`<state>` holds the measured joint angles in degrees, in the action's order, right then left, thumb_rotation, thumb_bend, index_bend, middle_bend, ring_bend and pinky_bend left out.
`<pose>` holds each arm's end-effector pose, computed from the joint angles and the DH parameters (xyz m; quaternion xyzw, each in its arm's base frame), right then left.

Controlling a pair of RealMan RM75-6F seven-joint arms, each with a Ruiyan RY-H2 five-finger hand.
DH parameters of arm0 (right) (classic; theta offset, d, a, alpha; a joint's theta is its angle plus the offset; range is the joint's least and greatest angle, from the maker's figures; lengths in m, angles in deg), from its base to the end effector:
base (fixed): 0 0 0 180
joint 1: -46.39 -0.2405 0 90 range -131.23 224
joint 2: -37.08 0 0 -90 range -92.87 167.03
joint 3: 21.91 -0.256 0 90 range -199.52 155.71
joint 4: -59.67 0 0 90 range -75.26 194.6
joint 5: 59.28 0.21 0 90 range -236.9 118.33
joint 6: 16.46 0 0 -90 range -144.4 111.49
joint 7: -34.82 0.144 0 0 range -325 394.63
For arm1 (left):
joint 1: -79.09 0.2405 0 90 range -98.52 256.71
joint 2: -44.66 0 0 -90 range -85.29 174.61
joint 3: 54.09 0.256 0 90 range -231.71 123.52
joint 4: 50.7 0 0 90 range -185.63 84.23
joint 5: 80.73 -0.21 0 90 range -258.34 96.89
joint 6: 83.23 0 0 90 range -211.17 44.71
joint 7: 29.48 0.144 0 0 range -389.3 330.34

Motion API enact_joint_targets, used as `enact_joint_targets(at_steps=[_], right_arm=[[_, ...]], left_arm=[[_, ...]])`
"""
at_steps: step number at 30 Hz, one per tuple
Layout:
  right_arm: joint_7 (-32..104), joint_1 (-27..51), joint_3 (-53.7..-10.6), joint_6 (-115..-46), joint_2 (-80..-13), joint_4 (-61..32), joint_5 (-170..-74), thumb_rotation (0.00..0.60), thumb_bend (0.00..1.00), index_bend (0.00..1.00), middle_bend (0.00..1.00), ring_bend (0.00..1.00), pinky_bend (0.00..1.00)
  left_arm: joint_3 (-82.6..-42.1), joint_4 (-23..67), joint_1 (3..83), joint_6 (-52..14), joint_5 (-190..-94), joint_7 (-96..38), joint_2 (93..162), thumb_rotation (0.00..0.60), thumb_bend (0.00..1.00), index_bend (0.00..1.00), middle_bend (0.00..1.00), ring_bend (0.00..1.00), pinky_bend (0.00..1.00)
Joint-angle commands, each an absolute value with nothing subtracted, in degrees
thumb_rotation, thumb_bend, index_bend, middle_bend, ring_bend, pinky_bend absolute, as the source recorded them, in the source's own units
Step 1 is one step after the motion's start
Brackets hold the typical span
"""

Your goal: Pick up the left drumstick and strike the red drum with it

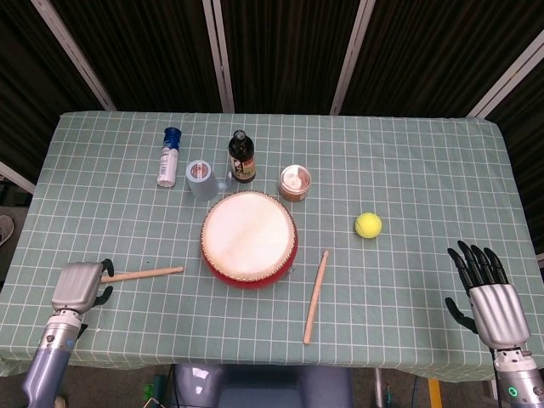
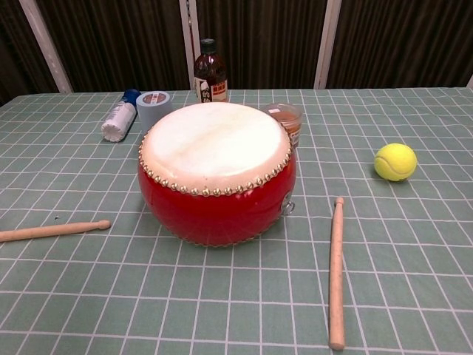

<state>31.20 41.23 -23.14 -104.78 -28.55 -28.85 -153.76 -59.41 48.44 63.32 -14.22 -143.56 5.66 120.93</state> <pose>-0.3006 -0.1758 0.1513 0.6497 -0.3136 0.3945 0.5691 -0.2764 0.2276 0.0573 -0.6697 -0.4180 -0.2208 0.5728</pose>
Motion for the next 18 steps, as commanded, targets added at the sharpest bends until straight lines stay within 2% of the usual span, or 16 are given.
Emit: enact_joint_targets(at_steps=[1,18], right_arm=[[31.32,41.22,-23.15,-104.74,-28.53,-28.91,-153.72,0.6,0.34,0.0,0.0,0.0,0.07],[31.92,41.19,-23.27,-104.5,-28.23,-29.43,-153.25,0.6,0.34,0.0,0.0,0.0,0.07]], left_arm=[[-59.68,46.91,62.32,-14.7,-141.59,7.2,122.6,0.6,0.31,0.46,1.0,1.0,0.96],[-61.31,41.76,58.6,-15.17,-132.53,11.88,128.26,0.6,0.34,0.48,1.0,1.0,0.96]])
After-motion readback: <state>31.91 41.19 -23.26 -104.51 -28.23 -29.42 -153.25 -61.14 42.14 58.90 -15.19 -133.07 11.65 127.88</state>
